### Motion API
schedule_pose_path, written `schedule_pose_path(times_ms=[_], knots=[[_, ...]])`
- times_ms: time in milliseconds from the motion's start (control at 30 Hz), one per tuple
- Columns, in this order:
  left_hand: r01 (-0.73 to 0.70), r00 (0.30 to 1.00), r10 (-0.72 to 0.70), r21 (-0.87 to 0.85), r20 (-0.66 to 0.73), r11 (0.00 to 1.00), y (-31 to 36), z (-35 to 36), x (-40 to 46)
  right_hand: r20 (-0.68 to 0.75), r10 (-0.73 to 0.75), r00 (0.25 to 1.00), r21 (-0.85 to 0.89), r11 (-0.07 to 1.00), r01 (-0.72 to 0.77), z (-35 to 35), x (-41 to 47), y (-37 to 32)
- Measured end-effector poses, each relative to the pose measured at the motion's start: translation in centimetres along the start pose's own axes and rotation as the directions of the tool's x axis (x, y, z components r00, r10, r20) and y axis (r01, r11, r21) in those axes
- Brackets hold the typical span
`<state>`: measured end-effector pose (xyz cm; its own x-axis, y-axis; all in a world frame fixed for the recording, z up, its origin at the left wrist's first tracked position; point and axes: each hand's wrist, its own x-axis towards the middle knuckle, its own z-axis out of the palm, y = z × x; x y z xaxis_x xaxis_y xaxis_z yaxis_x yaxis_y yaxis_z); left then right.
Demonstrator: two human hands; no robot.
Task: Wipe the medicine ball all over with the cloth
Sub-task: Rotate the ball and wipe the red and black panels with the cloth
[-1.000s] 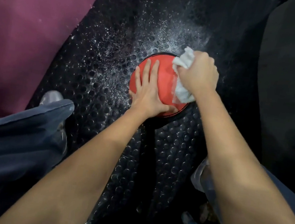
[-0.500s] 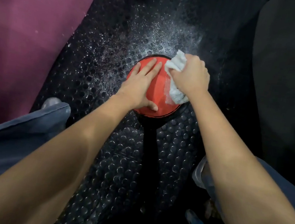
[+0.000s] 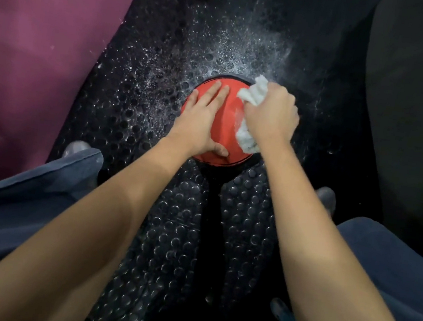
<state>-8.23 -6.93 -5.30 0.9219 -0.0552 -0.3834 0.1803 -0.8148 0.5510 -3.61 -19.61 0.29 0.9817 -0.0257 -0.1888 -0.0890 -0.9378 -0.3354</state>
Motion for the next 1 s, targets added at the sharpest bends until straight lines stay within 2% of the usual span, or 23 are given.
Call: schedule_pose_path(times_ms=[100, 267, 433, 600, 767, 933, 1000], knots=[[-0.007, 1.000, 0.007, 0.004, -0.007, 1.000, -0.1, 0.4, 0.4, 0.034, -0.099, 0.995, -0.031, 0.995, 0.100, 0.5, -0.7, -0.6], [0.005, 1.000, -0.005, -0.013, 0.002, 1.000, 0.8, 0.1, -0.1, -0.021, 0.067, 0.998, 0.017, 0.998, -0.066, -0.4, -0.1, 1.4], [-0.003, 0.999, 0.002, -0.020, -0.046, 1.000, -0.5, 0.5, 0.5, 0.033, -0.077, 0.996, -0.035, 0.996, 0.078, 0.4, -1.5, -0.4], [0.013, 0.999, -0.015, -0.047, -0.050, 0.999, -0.4, 0.4, 0.1, -0.040, 0.108, 0.993, 0.029, 0.994, -0.107, 0.0, -0.7, 1.6], [-0.039, 0.993, 0.038, -0.007, -0.113, 0.999, -0.4, 0.4, 0.2, 0.018, -0.063, 0.998, -0.059, 0.996, 0.064, 0.7, -2.0, -0.7], [0.011, 0.996, -0.013, -0.030, -0.086, 0.999, -0.2, 0.7, 0.0, -0.023, 0.069, 0.997, -0.017, 0.997, -0.070, 0.3, -1.6, 0.4], [-0.028, 0.994, 0.029, 0.002, -0.107, 1.000, 0.0, 0.8, 0.1, -0.030, -0.007, 1.000, -0.046, 0.999, 0.006, 1.0, -2.4, -0.3]])
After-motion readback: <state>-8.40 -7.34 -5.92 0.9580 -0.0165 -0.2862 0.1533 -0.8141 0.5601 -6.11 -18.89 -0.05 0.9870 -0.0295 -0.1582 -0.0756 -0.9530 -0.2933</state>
